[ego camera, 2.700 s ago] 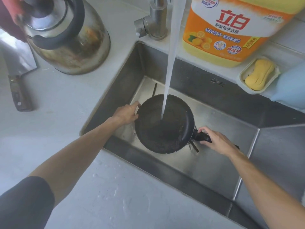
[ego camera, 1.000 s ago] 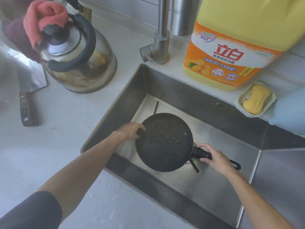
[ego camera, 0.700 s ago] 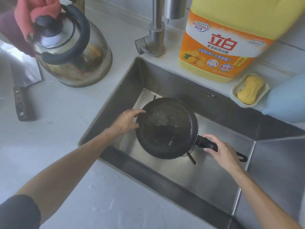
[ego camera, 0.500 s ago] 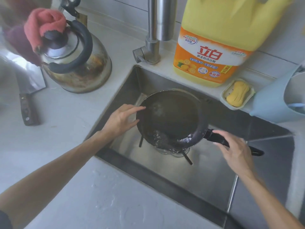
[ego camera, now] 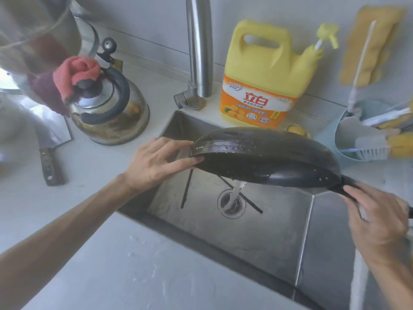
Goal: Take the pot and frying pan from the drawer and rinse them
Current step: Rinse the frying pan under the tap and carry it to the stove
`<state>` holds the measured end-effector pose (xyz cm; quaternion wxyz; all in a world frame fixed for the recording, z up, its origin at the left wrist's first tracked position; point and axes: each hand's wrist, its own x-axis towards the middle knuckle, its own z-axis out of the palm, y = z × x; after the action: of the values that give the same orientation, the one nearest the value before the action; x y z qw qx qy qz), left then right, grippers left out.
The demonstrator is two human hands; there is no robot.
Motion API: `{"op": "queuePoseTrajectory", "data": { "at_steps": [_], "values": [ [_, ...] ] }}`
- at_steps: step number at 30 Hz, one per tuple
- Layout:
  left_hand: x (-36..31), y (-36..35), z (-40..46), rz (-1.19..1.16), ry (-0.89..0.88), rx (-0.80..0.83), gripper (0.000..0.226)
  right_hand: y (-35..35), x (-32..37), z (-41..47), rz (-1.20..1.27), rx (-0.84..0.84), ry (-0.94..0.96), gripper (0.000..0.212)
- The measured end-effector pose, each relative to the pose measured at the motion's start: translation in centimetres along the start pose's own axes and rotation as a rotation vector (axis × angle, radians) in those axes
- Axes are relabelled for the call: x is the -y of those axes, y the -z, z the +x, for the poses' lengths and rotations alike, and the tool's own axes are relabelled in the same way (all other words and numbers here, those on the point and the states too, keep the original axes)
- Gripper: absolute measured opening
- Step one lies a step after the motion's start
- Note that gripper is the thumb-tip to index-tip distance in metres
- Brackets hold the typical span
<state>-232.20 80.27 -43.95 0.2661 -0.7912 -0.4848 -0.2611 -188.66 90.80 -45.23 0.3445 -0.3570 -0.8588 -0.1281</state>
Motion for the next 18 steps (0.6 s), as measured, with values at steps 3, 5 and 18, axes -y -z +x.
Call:
{"op": "queuePoseTrajectory", "data": {
  "at_steps": [3,5,18],
  "values": [
    [0.4,1.3,2.4,0.054,-0.035,-0.044,0.062,2.0,-0.7,0.7,0.002,-0.015,-0.041,0.026],
    [0.5,2.0,4.3,0.04,-0.021,-0.075,0.059,3.5,-0.8,1.8,0.012,-0.045,-0.061,0.031],
    [-2.7,5.7,12.5,-0.754,0.527,0.475,0.034,15.3,0.3,5.1,0.313,0.831,-0.598,0.049]
  ]
}}
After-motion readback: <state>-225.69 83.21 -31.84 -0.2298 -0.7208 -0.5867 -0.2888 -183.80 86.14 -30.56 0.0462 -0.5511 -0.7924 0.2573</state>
